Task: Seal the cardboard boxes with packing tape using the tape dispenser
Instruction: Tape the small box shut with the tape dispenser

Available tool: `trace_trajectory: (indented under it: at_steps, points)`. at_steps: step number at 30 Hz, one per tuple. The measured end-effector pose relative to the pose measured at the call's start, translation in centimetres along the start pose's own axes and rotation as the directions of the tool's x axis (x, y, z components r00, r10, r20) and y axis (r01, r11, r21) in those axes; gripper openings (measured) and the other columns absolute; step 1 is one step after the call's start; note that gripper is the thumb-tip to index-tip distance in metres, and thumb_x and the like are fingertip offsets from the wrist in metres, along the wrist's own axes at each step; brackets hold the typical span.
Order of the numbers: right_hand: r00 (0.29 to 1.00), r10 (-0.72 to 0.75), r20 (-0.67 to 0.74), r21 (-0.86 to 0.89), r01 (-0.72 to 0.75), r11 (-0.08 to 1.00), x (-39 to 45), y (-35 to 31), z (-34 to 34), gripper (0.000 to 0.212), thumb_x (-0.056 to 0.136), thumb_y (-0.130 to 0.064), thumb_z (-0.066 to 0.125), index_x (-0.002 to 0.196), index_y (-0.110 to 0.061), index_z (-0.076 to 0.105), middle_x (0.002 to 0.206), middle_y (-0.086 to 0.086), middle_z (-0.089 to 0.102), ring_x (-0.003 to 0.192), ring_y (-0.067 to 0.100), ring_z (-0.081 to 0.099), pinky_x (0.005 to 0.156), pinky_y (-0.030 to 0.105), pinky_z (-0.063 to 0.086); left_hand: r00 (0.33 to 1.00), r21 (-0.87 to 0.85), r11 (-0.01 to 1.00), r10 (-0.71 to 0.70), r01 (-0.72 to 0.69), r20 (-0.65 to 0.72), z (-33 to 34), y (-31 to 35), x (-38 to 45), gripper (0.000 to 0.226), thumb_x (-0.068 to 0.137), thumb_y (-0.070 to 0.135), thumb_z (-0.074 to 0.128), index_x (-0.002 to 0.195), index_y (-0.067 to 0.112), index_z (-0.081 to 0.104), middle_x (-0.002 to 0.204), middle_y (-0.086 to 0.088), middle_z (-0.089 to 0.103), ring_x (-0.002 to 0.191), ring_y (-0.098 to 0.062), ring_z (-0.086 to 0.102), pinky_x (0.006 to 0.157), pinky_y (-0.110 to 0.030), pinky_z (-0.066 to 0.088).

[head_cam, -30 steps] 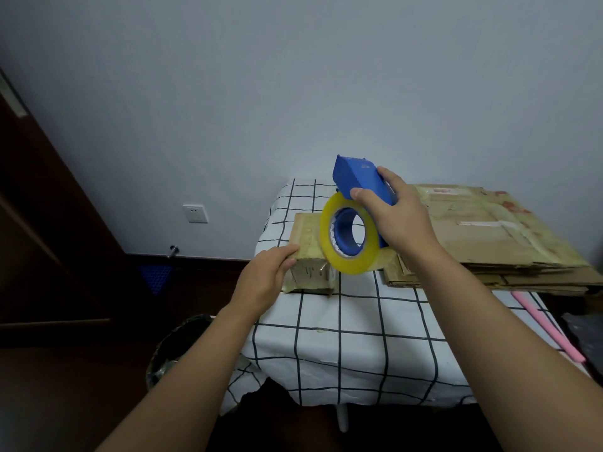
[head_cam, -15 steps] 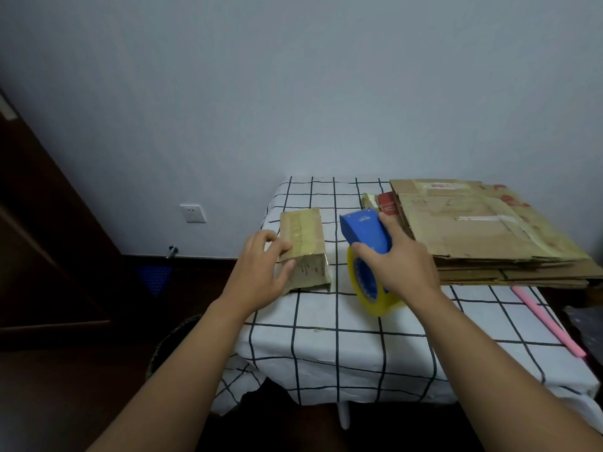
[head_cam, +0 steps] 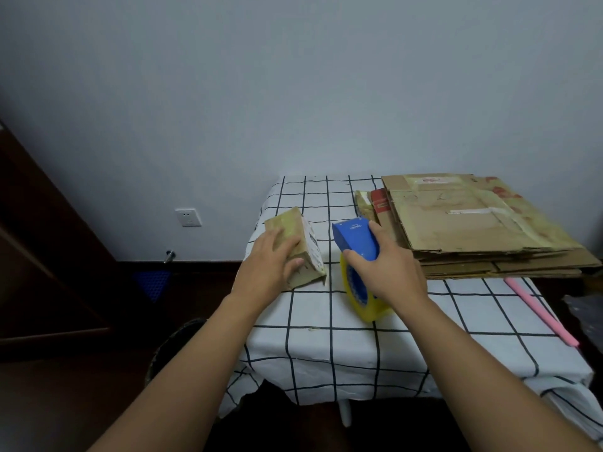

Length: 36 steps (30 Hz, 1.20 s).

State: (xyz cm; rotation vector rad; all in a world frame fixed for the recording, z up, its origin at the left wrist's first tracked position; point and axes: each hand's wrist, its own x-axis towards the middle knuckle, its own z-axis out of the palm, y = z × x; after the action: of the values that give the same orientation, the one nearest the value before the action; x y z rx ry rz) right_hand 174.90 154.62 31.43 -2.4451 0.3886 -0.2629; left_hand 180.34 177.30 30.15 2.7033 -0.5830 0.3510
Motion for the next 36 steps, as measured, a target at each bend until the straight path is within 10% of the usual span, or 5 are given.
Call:
trace_trajectory:
  at_steps: [8, 19, 31, 36]
  points:
    - [1.0, -0.017, -0.008, -0.022, 0.017, 1.0, 0.0, 0.0, 0.1, 0.08, 0.081, -0.071, 0.048, 0.152, -0.046, 0.022, 0.101, -0.005, 0.054, 0.087, 0.022, 0.053, 0.066, 0.035, 0.046, 0.997, -0.089, 0.995, 0.056, -0.051, 0.059, 0.1, 1.4, 0.4, 0.036, 0.103, 0.028, 0.048, 0.138, 0.034, 0.053, 0.153, -0.007, 0.034, 0.136, -0.028, 0.033, 0.1, -0.036, 0.038]
    - [1.0, -0.021, 0.0, -0.032, 0.021, 0.999, 0.2, 0.2, 0.2, 0.08, 0.082, -0.072, 0.049, 0.152, -0.046, 0.02, 0.093, -0.004, 0.054, 0.083, 0.022, 0.054, 0.062, 0.033, 0.045, 0.966, 0.25, 0.962, 0.043, -0.109, 0.255, -1.1, -0.9, -0.4, 0.037, 0.103, 0.036, 0.041, 0.138, 0.048, 0.045, 0.154, 0.001, 0.033, 0.138, -0.023, 0.029, 0.092, -0.045, 0.049]
    - [1.0, -0.024, -0.005, -0.043, 0.023, 0.999, 0.1, 0.1, 0.3, 0.079, 0.082, -0.072, 0.049, 0.151, -0.046, 0.021, 0.09, -0.004, 0.053, 0.081, 0.022, 0.054, 0.058, 0.032, 0.041, 0.988, 0.14, 0.989, 0.016, -0.039, 0.157, -0.1, -1.5, -1.1, 0.046, 0.096, 0.054, 0.047, 0.141, 0.042, 0.046, 0.147, 0.006, 0.041, 0.136, -0.016, 0.033, 0.092, -0.041, 0.048]
    - [0.999, -0.033, -0.006, -0.047, 0.033, 0.998, -0.1, 0.0, 0.3, 0.078, 0.083, -0.071, 0.048, 0.151, -0.045, 0.021, 0.097, -0.003, 0.055, 0.084, 0.023, 0.055, 0.062, 0.034, 0.045, 0.977, -0.052, 0.976, -0.213, 0.212, -0.021, 1.3, -0.1, -1.4, 0.057, 0.087, 0.067, 0.051, 0.13, 0.03, 0.056, 0.138, 0.005, 0.044, 0.13, -0.016, 0.035, 0.085, -0.033, 0.043]
